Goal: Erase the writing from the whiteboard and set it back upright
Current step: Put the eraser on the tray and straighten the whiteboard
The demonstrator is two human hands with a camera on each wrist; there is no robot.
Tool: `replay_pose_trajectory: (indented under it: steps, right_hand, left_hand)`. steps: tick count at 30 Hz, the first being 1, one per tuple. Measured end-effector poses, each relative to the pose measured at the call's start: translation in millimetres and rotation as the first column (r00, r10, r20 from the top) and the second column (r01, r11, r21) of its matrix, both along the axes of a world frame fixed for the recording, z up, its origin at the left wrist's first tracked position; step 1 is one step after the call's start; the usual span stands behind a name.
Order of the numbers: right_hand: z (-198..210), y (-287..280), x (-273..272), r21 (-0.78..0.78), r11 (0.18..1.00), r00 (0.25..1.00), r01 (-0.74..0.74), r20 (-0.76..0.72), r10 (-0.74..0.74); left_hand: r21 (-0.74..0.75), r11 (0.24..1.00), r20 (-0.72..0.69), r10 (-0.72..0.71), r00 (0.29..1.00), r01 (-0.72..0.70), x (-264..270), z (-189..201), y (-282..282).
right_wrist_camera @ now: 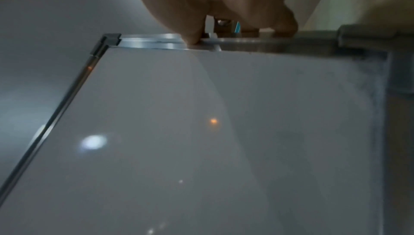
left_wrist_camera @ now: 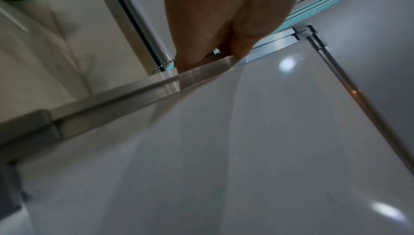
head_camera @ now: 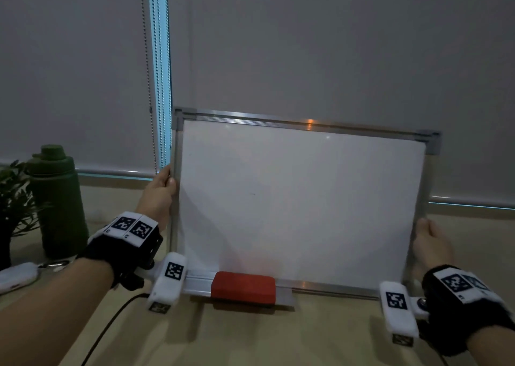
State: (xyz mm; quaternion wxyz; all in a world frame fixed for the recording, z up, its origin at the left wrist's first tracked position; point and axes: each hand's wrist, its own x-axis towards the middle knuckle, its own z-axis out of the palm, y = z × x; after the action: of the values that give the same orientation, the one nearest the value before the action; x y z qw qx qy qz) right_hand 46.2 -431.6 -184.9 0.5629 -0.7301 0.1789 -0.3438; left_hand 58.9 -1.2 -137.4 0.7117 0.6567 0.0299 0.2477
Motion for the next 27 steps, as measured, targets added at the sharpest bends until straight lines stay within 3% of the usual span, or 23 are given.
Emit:
replay_pose_trajectory:
  steps: [7, 13, 20, 24, 27]
  right_hand:
    - [-3.2, -18.2, 68.1, 0.213, 0.977, 0.998, -0.011, 0.07, -0.004]
    - [5.9, -27.9, 99.1, 0.088, 0.992, 0.991, 0.087, 0.09, -0.095]
    - [-4.0, -37.2, 130.9, 0.084, 0.995, 0.99, 0.06, 0.119, -0.07]
    - [-2.3, -24.7, 122.6, -0.132, 0.991, 0.969, 0.034, -0.237, -0.065]
    - [-13.0, -11.8, 115.5, -0.097, 0.993, 0.897, -0.072, -0.442, 0.021]
  left_hand:
    - [0.062, 0.993, -0.014, -0.099, 0.995, 0.099, 76.2, 7.7, -5.7]
    - [-0.031, 0.996, -0.057, -0.082, 0.995, 0.08, 141.6, -14.4, -19.7]
    - [-0.074, 0.997, -0.05, 0.006, 0.999, -0.01, 163.7, -20.8, -16.0]
    - [-0.064, 0.997, -0.023, 0.044, 0.999, -0.045, 160.5, -23.8, -15.1]
    - [-0.045, 0.988, -0.049, 0.146, 0.988, -0.149, 148.5, -16.5, -26.7]
